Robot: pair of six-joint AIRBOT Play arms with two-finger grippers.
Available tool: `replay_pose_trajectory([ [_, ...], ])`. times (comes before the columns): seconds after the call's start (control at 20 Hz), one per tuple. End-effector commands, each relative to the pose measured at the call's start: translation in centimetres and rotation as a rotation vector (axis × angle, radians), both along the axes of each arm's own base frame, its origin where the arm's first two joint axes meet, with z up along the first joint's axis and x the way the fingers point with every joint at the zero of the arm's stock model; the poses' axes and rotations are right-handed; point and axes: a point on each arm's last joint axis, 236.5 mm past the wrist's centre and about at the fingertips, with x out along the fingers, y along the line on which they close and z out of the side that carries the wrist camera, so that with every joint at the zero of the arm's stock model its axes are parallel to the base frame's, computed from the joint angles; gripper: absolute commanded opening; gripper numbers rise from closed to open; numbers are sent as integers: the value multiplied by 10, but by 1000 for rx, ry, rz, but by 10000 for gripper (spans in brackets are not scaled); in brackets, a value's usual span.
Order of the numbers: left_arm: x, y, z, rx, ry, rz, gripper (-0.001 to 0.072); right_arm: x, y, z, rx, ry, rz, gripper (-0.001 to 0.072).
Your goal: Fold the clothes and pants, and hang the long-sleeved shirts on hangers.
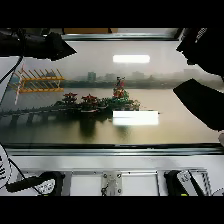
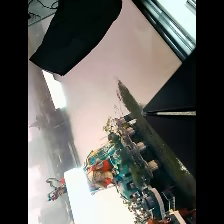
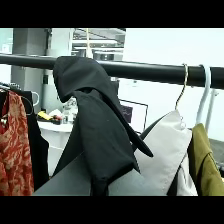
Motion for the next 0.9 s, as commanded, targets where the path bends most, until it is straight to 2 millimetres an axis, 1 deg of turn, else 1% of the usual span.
replay_pose_trajectory([
  [0.0, 0, 0, 0, 0, -2, -1, 13, -1, 0, 1, -4, -1, -4, 7],
  [0.2, -1, 0, -1, 3, 2, -4, 12, 0, -10, -6, -15, 49, -47, 7],
  [0.4, -1, 0, -1, 5, 5, -5, 13, 2, -26, -17, -15, 104, -87, 7],
  [0.5, -3, 0, -2, 8, 11, -10, 12, -1, -36, -23, -3, 115, -108, 7],
  [0.6, -7, 0, -6, 17, 27, -23, 12, -7, -49, -30, 17, 126, -134, 7],
  [0.85, -7, 2, -10, 33, 34, -19, 12, -38, -78, -45, 106, 83, -192, 8],
])
